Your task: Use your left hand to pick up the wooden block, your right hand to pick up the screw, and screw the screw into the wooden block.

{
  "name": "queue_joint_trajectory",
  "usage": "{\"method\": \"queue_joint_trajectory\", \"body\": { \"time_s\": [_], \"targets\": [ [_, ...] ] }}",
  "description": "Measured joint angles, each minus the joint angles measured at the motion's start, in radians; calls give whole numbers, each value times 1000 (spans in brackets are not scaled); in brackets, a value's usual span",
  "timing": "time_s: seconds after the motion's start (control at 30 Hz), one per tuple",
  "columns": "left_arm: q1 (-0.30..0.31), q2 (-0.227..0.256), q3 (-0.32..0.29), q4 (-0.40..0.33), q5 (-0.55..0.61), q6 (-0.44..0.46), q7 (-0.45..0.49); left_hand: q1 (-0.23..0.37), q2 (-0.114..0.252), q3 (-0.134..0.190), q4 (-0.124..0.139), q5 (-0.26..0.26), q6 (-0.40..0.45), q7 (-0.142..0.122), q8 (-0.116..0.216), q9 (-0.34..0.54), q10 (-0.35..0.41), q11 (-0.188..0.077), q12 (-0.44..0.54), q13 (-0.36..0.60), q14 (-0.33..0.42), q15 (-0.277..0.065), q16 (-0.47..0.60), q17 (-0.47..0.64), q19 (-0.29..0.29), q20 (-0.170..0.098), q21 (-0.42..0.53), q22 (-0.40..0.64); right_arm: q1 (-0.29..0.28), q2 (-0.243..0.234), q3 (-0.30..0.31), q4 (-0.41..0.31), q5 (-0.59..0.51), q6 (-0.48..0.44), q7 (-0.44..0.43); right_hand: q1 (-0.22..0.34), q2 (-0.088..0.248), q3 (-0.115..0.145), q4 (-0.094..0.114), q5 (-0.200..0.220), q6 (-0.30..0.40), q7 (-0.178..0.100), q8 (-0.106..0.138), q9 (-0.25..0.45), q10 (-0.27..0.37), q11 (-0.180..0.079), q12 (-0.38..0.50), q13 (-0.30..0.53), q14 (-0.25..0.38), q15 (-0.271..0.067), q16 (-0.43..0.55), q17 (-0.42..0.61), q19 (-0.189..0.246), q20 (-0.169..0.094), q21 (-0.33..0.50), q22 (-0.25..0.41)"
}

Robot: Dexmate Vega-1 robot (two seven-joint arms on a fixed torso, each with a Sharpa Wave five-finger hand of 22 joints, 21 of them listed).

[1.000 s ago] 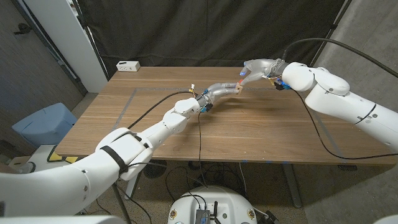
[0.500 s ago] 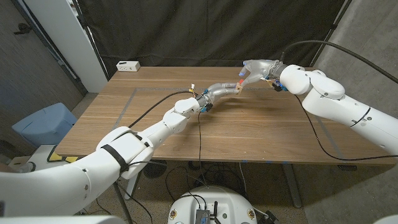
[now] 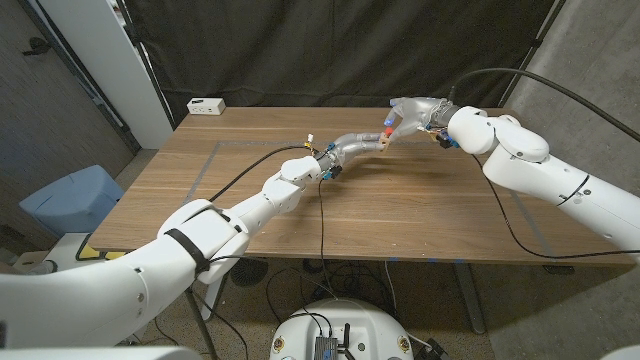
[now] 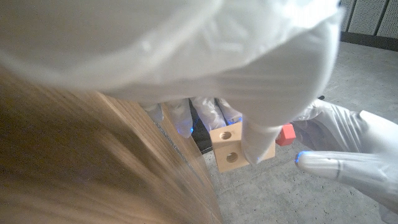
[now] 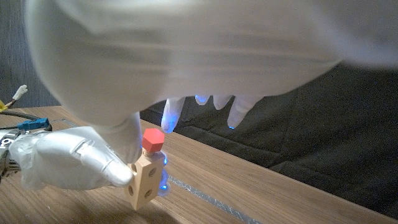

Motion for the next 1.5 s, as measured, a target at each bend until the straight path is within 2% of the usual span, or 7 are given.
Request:
{"method": "queue_joint_trajectory", "body": {
  "time_s": [0.47, 0.57, 0.7, 0.77, 0.97, 1.5],
  "targets": [
    [-12, -11, -2, 34, -1, -13, -14, 0, 0, 0, 0, 0, -2, -1, 0, 1, 0, 0, 0, 0, 0, 0, 0, 0, -5, -5, 0, 0, -11, 14, 3, 25, -16, 19, -22, 14, -3, 8, 8, -6, 47, -1, 24, 9, 16, -9, 0, 0, 12, -12, 0, 0, 18, -7, 0, 0],
    [-13, -13, -3, 39, -2, -15, -16, -4, -4, 0, 0, 0, -2, -1, 0, 1, 0, 0, 0, 0, 0, 0, 0, 0, -5, -5, 0, 0, -12, 16, 5, 27, -18, 21, -24, 19, -9, 8, 8, -6, 63, 5, 34, 11, 21, -3, 0, 0, 16, -16, 6, 2, 18, -7, 0, 0],
    [-13, -13, -3, 39, -2, -16, -18, -4, -4, 2, 2, 0, -2, -1, 3, 1, 0, 0, 0, 0, 0, 0, 0, 0, -5, -5, 0, 0, -14, 18, 7, 29, -18, 21, -24, 25, -4, 12, 12, -6, 96, 4, 54, 18, 28, -10, 0, 0, 18, -18, 6, 2, 23, -13, 0, 0],
    [-13, -13, -3, 39, -2, -17, -21, -4, -4, 2, 2, 0, -2, -1, 3, 1, 0, 0, 0, 0, 0, 0, 0, 0, -5, -5, 0, 0, -15, 19, 8, 30, -18, 21, -24, 25, -4, 12, 12, -6, 106, 0, 62, 19, 34, -5, 0, 0, 23, -23, 6, 2, 27, -9, 0, 0],
    [-15, -15, -4, 48, -2, -18, -22, -4, -4, 2, 2, 0, -2, -1, 3, 1, 0, 0, 0, 0, 0, 0, 0, 0, -5, -5, 0, 0, -16, 22, 10, 34, -23, 26, -32, 25, -4, 12, 12, -6, 128, -1, 74, 25, 43, -7, 0, 0, 32, -25, 6, 2, 36, -11, 0, 0],
    [4, 3, -1, -2, 0, 2, -16, -2, -6, 2, 2, 0, 0, 1, 3, 0, 0, 0, 0, 0, 0, 0, 0, 0, -5, -5, 0, 0, -12, 31, 12, 40, -22, 32, -29, 28, 0, 11, 20, -10, 155, 5, 96, 37, 60, -7, 7, 0, 32, -25, 10, 7, 41, -5, 0, 0]
  ]
}}
